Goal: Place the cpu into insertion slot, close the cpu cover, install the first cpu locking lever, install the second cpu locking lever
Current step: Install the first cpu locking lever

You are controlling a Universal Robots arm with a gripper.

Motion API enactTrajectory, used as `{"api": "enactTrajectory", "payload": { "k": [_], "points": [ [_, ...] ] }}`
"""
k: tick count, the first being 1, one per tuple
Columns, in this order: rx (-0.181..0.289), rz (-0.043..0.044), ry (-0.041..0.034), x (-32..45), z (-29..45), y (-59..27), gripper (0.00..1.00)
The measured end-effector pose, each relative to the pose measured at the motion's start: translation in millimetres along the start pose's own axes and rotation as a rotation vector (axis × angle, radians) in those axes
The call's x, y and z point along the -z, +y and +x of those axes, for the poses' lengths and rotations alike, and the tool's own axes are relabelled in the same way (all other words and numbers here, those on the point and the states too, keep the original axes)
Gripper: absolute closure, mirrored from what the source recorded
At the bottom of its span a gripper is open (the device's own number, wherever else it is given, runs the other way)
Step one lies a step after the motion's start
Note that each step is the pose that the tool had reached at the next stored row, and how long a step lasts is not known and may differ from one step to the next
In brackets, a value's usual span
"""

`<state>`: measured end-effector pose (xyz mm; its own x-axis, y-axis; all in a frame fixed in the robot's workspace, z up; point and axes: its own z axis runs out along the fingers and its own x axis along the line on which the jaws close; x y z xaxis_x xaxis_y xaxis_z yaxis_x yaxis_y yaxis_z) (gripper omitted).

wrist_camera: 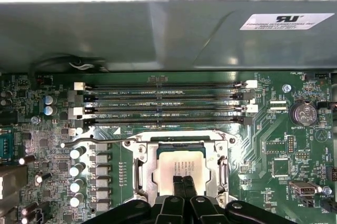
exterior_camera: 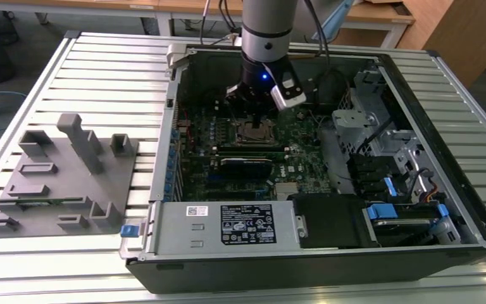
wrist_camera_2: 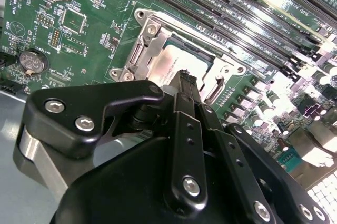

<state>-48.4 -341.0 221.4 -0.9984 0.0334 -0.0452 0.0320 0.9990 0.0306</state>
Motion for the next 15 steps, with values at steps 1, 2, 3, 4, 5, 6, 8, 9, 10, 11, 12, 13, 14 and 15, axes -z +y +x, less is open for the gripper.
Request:
{"api": "enactTrajectory", "payload": {
  "k": [1, 2, 3, 4, 5, 6, 8, 9, 10, 11, 12, 13, 14, 15],
  "points": [
    [0.000, 0.0001, 0.0001, 0.5, 0.0, 0.0, 0.89],
    [0.000, 0.0000, 0.0000, 0.9, 0.0, 0.0, 0.89],
    [0.000, -0.0002, -0.0001, 1.0, -0.1, 0.1, 0.89],
    [0.000, -0.0003, -0.0002, 0.9, -0.1, 0.1, 0.89],
    [0.000, -0.0003, -0.0001, 1.0, -0.1, 0.1, 0.89],
    [0.000, -0.0001, 0.0000, 1.2, -0.1, 0.0, 0.89],
    [0.000, 0.0000, 0.0000, 1.4, -0.1, 0.0, 0.89],
    [0.000, 0.0000, 0.0000, 1.5, -0.1, 0.0, 0.89],
    [0.000, 0.0004, 0.0002, 2.0, -0.1, 0.0, 0.89],
    [0.000, 0.0004, 0.0002, 2.3, -0.1, 0.0, 0.89],
    [0.000, 0.0000, 0.0000, 2.3, -0.1, 0.1, 0.89],
    [0.000, -0.0001, 0.0000, 2.3, -0.1, 0.1, 0.89],
    [0.000, -0.0002, -0.0001, 2.3, -0.1, 0.1, 0.89],
    [0.000, 0.0000, 0.0000, 3.8, -0.2, 0.1, 0.89]
  ]
}}
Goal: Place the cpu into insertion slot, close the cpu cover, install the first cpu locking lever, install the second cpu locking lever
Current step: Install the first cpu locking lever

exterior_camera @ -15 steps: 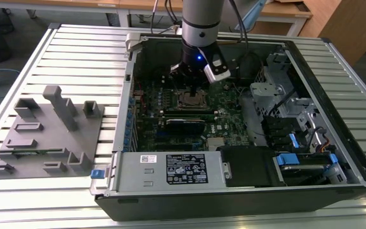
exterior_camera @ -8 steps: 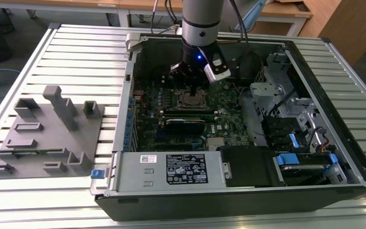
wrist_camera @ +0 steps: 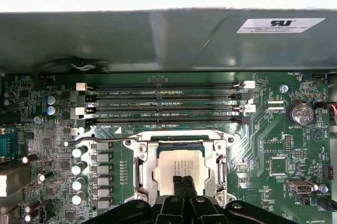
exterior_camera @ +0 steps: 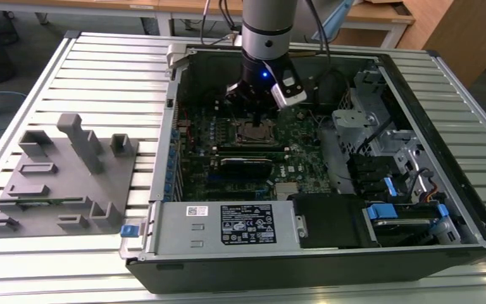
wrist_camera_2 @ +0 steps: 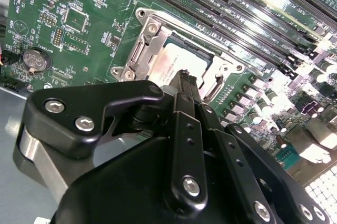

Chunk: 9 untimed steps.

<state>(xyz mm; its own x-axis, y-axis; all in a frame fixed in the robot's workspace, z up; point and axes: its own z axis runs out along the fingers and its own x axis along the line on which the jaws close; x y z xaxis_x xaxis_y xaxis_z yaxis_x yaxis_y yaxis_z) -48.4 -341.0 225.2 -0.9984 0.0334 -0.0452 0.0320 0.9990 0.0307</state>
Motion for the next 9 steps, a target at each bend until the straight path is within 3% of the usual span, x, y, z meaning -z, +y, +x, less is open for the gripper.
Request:
{"api": "enactTrajectory", "payload": {
  "k": [9],
  "points": [
    [0.000, 0.0001, 0.0000, 2.3, -0.1, 0.1, 0.89]
  ]
}}
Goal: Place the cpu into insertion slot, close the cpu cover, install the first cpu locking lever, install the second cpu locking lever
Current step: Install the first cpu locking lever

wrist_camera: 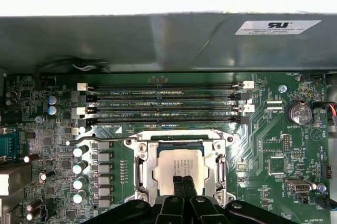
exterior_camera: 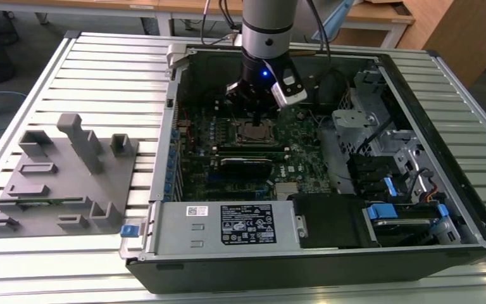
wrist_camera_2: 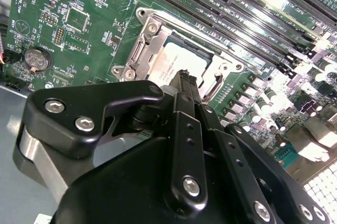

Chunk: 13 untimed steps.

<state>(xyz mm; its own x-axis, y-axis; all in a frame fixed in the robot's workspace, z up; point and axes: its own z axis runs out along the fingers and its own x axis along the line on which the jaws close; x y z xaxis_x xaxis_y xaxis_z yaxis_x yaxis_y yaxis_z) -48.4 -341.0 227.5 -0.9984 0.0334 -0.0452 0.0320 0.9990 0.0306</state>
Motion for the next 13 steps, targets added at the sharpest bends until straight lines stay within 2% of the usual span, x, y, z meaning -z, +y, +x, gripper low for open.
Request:
{"api": "enactTrajectory", "payload": {
  "k": [7, 13],
  "points": [
    [0.000, 0.0000, -0.0002, 0.2, 0.2, 0.0, 0.89],
    [0.000, -0.0001, -0.0066, 0.3, 6.2, -0.2, 0.89]
  ]
}}
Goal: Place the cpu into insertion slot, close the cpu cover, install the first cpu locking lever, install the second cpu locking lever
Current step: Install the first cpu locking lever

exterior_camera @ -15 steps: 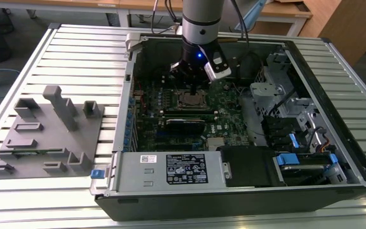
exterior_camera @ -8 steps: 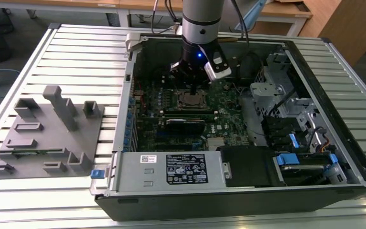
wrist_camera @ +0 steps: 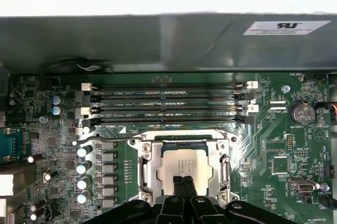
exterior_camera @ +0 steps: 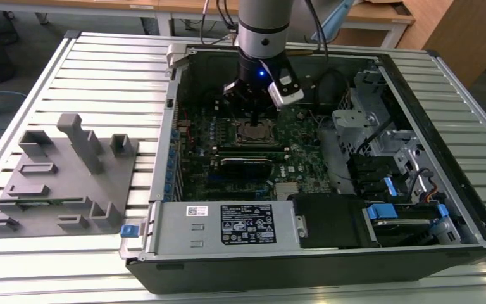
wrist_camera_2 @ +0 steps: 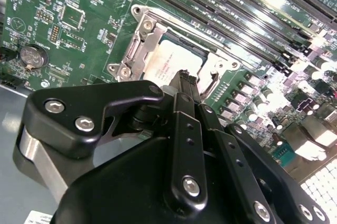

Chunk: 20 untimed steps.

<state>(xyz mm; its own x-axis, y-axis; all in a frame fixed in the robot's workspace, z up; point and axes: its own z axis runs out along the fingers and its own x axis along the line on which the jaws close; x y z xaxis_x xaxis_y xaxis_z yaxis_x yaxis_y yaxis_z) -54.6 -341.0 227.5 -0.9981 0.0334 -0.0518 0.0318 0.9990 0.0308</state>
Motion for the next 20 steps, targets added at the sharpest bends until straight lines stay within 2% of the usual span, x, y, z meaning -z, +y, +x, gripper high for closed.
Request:
{"api": "enactTrajectory", "payload": {
  "k": [5, 11, 20],
  "points": [
    [0.000, -0.0001, -0.0022, 0.2, 4.8, -0.1, 0.89],
    [0.000, 0.0000, -0.0025, 0.6, 5.0, -0.2, 0.89],
    [0.000, -0.0012, -0.0026, 7.1, 4.6, 0.1, 0.89]
  ]
}}
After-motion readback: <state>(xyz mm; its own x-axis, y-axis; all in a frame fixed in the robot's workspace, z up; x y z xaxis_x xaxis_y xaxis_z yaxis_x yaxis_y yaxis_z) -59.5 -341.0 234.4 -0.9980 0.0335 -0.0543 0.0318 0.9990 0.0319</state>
